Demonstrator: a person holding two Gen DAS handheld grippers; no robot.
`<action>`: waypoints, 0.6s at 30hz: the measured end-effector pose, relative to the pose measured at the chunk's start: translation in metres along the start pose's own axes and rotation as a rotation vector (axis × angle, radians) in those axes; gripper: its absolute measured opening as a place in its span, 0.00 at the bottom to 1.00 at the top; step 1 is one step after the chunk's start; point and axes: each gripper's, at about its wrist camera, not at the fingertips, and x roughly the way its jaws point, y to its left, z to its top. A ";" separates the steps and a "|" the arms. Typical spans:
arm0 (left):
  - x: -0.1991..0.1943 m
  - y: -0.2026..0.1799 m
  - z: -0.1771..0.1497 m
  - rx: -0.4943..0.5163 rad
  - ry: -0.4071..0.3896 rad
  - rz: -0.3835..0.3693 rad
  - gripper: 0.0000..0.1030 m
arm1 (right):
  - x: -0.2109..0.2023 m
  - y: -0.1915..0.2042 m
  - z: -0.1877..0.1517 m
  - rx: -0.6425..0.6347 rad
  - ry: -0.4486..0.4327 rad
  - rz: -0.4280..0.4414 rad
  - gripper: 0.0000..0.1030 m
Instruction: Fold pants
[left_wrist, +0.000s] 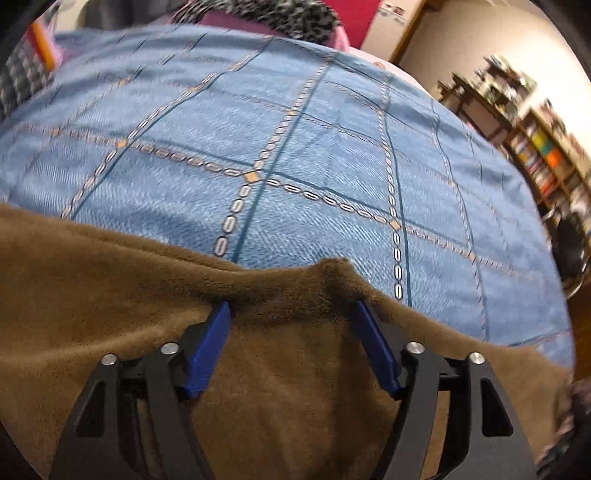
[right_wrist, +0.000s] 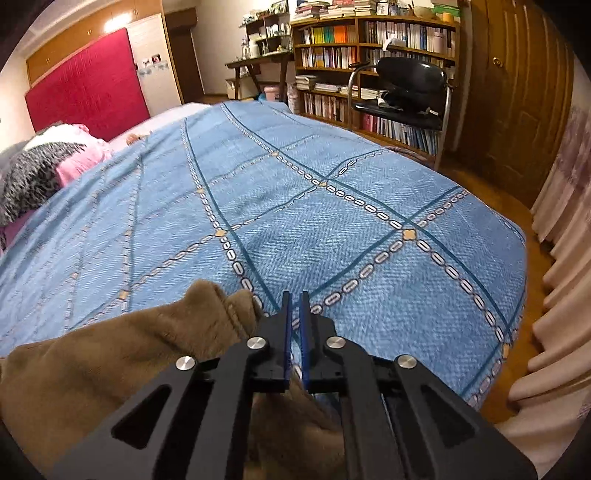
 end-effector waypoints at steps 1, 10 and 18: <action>0.001 -0.002 0.000 0.013 -0.002 0.012 0.71 | -0.005 -0.006 -0.002 0.021 -0.001 0.003 0.32; -0.016 -0.021 -0.005 0.016 -0.018 0.036 0.71 | -0.050 -0.062 -0.041 0.266 0.036 0.117 0.62; -0.057 -0.078 -0.021 0.178 -0.121 0.005 0.73 | -0.049 -0.069 -0.067 0.387 0.092 0.254 0.62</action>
